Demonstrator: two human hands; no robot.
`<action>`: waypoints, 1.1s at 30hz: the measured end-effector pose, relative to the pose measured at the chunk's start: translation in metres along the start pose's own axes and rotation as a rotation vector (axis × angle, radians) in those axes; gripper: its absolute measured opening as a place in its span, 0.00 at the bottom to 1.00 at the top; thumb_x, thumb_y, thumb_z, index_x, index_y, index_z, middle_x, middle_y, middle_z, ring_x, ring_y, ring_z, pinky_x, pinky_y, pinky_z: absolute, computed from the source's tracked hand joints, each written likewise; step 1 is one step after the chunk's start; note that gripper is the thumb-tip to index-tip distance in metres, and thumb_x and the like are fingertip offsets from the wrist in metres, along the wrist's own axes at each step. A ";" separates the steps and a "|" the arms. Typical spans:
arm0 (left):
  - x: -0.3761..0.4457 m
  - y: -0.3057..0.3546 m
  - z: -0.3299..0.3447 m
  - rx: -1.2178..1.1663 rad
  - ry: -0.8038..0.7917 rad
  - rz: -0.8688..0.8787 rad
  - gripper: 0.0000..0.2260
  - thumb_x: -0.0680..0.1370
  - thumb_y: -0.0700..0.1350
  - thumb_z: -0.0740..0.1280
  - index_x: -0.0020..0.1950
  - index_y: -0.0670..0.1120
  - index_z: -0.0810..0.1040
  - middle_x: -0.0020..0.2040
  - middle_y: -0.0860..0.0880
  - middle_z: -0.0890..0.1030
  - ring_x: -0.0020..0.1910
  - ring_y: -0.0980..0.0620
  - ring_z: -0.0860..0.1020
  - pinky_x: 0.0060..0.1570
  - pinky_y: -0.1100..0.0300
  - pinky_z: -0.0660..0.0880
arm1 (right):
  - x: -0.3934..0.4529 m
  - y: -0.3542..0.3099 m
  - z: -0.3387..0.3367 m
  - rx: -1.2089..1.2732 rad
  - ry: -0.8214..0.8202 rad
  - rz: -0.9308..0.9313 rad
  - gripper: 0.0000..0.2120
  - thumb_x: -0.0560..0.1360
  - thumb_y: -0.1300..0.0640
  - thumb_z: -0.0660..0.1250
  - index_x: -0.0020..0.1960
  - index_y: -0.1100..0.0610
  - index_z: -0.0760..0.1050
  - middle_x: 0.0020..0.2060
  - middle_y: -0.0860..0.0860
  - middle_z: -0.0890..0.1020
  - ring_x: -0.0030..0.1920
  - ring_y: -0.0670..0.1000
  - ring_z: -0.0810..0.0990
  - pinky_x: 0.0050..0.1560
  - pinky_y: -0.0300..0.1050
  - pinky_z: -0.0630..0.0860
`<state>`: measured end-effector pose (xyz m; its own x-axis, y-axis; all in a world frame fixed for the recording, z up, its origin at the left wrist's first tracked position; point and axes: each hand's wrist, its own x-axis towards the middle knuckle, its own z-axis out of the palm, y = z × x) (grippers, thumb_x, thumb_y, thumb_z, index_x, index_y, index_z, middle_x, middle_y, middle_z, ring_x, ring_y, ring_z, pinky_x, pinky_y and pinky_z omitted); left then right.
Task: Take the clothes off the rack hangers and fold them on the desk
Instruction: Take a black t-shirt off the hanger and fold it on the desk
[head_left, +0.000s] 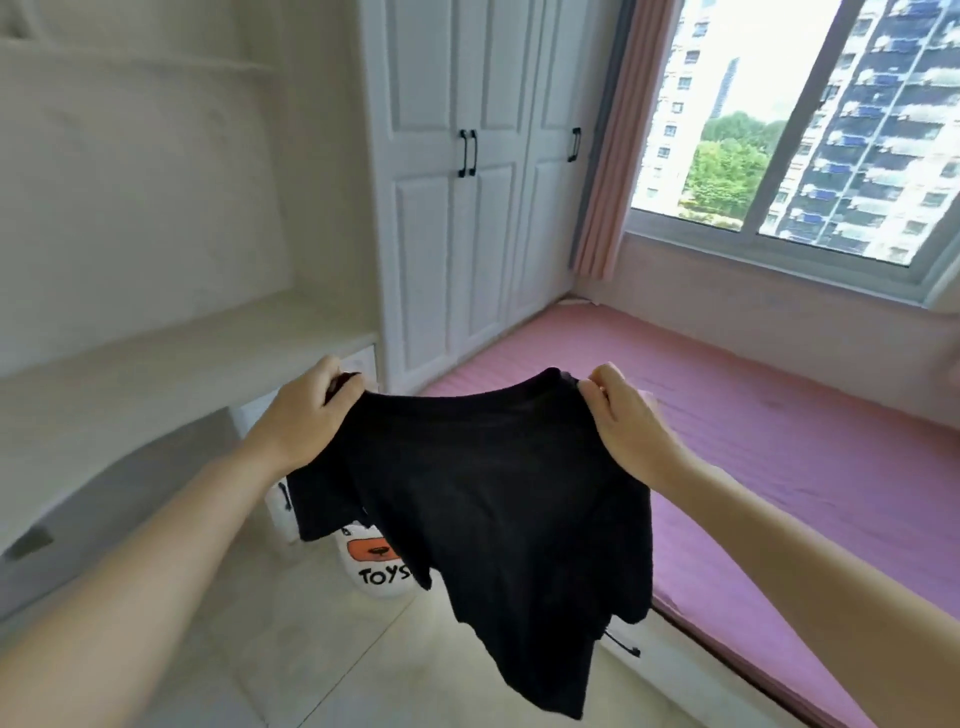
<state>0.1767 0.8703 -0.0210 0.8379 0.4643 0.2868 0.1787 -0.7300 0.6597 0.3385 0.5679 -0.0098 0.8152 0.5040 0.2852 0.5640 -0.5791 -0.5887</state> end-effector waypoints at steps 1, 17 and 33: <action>-0.003 -0.012 -0.011 0.019 0.010 -0.029 0.17 0.81 0.57 0.59 0.39 0.47 0.62 0.32 0.51 0.65 0.31 0.51 0.65 0.35 0.54 0.63 | 0.014 -0.008 0.007 -0.024 -0.064 -0.071 0.14 0.82 0.44 0.54 0.46 0.54 0.69 0.36 0.51 0.76 0.37 0.53 0.75 0.36 0.48 0.69; -0.144 -0.102 -0.172 0.319 0.330 -0.493 0.12 0.75 0.29 0.55 0.50 0.46 0.63 0.40 0.48 0.67 0.34 0.51 0.64 0.33 0.58 0.63 | 0.102 -0.176 0.185 0.172 -0.313 -0.762 0.09 0.80 0.50 0.61 0.43 0.53 0.70 0.36 0.48 0.74 0.38 0.48 0.73 0.40 0.41 0.70; -0.233 -0.272 -0.372 0.737 0.519 -0.662 0.29 0.72 0.25 0.59 0.65 0.52 0.61 0.55 0.55 0.63 0.37 0.56 0.70 0.35 0.60 0.69 | 0.122 -0.456 0.372 0.160 -0.557 -0.974 0.13 0.78 0.54 0.62 0.38 0.60 0.69 0.34 0.51 0.73 0.37 0.49 0.71 0.37 0.41 0.67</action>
<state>-0.2587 1.1469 -0.0088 0.1787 0.8987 0.4004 0.9160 -0.3005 0.2657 0.1319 1.1321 0.0118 -0.1566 0.9335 0.3225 0.8705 0.2847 -0.4015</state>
